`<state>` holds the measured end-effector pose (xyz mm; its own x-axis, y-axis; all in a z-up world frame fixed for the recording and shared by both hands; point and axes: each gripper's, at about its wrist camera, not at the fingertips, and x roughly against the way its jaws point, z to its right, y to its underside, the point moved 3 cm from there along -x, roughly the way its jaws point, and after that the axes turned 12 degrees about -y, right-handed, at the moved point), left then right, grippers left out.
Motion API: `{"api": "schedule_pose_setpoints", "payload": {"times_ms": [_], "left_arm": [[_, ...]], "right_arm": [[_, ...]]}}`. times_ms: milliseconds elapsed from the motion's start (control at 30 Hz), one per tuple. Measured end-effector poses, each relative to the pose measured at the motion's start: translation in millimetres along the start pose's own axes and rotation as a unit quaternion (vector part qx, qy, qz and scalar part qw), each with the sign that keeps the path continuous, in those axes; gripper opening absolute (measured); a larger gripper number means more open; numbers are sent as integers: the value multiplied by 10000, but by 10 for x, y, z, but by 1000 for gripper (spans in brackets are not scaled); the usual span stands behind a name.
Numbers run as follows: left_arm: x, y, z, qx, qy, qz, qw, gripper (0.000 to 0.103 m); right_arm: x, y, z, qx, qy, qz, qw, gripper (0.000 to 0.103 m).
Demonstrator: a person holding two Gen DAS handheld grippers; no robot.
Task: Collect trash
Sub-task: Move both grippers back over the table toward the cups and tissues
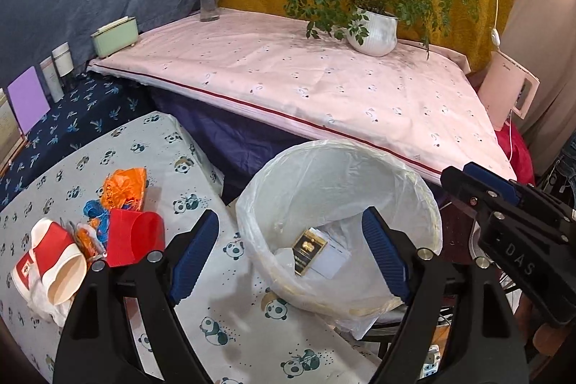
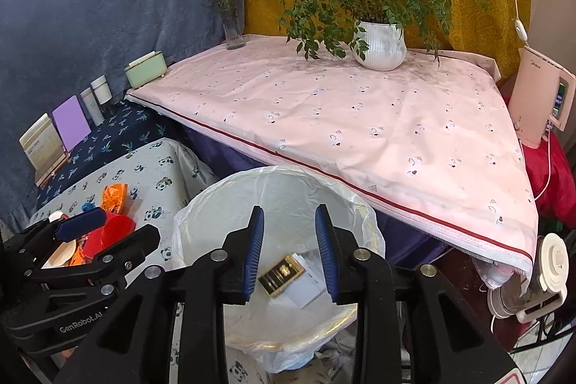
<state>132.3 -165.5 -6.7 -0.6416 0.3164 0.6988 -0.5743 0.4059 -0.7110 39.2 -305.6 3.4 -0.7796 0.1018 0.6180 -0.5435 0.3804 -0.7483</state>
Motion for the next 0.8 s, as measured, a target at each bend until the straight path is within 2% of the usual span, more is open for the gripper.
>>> {"api": "schedule_pose_setpoints", "payload": {"times_ms": [200,533,800], "left_arm": [[69,55,-145,105,-114,5,9999,78],[191,143,-452,420,-290,-20,9987,79],[287,299,-807,738,-530,-67,9958,81]], "right_arm": [[34,23,-116,84,-51,13,10000,34],[89,32,-367,257,-162,66,9995,46],[86,68,-656,457,-356,26,9983,47]]}}
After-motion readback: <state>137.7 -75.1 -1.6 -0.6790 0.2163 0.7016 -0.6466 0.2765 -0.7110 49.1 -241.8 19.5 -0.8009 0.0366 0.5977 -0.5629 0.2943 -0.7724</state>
